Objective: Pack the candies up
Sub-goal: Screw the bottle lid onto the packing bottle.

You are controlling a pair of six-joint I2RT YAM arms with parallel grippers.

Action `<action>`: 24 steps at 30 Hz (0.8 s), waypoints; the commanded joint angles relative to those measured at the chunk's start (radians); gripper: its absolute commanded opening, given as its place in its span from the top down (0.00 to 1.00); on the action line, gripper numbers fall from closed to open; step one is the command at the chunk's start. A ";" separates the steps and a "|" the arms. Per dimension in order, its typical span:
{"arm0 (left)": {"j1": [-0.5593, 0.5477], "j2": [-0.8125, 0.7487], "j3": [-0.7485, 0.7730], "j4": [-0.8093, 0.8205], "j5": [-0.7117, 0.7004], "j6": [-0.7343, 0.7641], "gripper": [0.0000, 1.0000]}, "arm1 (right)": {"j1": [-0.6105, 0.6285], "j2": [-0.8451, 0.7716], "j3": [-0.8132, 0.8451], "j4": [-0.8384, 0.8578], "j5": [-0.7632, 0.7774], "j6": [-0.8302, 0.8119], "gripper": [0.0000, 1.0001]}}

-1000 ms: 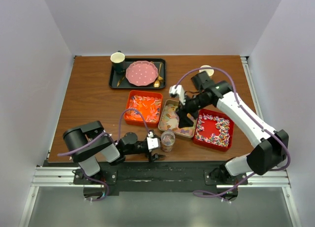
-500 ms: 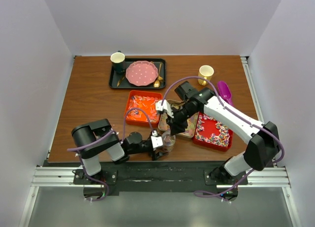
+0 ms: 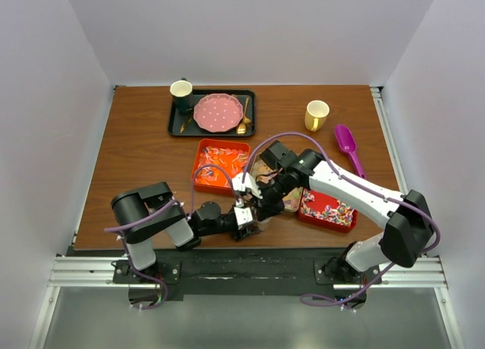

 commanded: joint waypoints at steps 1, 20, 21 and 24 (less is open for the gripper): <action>-0.006 0.005 0.027 0.031 -0.013 0.013 0.77 | 0.000 -0.010 -0.064 0.032 0.085 -0.015 0.83; 0.011 0.062 0.084 -0.072 0.030 -0.039 0.99 | -0.132 0.029 0.291 -0.293 0.093 -0.384 0.01; 0.012 0.065 0.089 -0.083 0.034 -0.039 1.00 | -0.115 0.032 0.287 -0.290 0.100 -0.415 0.01; 0.014 0.073 0.096 -0.095 0.043 -0.047 1.00 | -0.093 0.043 0.268 -0.293 0.113 -0.504 0.01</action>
